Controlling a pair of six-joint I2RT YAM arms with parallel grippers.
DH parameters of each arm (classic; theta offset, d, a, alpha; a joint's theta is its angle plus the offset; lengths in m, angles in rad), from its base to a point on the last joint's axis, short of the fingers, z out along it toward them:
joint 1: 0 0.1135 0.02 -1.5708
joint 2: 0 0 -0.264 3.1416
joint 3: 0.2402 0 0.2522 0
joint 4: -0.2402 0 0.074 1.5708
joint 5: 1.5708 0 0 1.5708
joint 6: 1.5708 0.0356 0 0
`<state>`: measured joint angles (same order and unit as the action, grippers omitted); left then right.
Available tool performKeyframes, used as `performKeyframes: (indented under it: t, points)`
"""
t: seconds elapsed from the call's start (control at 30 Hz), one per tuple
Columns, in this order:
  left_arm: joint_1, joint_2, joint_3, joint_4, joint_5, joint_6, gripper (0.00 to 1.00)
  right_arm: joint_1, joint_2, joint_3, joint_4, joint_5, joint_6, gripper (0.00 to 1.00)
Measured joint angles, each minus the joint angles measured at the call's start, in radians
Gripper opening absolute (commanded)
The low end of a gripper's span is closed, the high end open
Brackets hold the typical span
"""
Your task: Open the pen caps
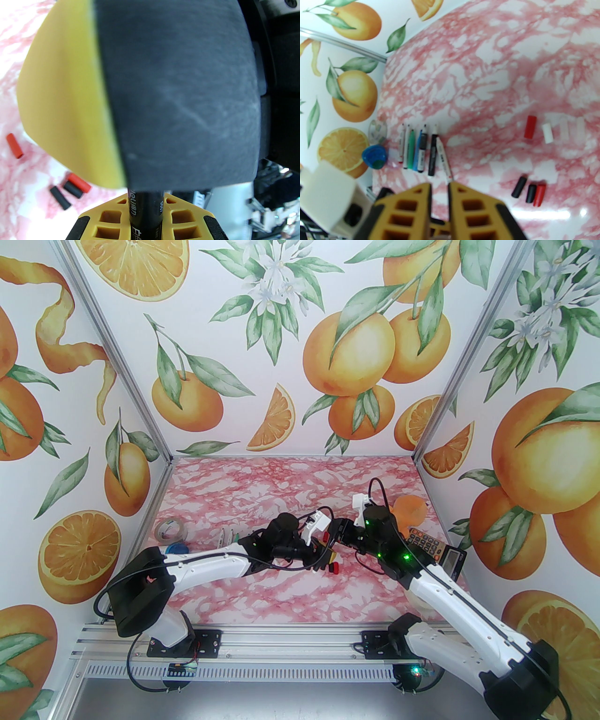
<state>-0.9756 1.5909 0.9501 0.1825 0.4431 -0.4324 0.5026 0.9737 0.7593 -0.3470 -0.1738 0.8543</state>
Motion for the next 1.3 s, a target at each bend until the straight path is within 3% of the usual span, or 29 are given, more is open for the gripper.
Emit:
performKeyframes:
  t: [0.27, 0.83, 1.0, 1.13, 1.3]
  points:
    - [-0.046, -0.003, 0.034, -0.052, -0.138, 0.066, 0.0, 0.003, 0.012, 0.063, -0.1, 0.063, 0.006, 0.06]
    - [-0.066, -0.02, 0.042, -0.062, -0.187, 0.095, 0.0, -0.003, 0.034, 0.135, -0.197, 0.069, 0.003, 0.04]
    - [-0.046, -0.027, 0.029, -0.023, -0.097, 0.066, 0.0, -0.042, -0.021, 0.085, -0.103, -0.008, -0.044, 0.05]
    - [-0.027, -0.086, -0.061, -0.028, 0.049, 0.041, 0.0, -0.146, -0.023, 0.084, 0.023, 0.0, -0.085, 0.06]
    - [-0.008, -0.114, -0.082, -0.028, 0.136, 0.023, 0.0, -0.159, -0.023, 0.076, 0.116, -0.025, -0.106, 0.06]
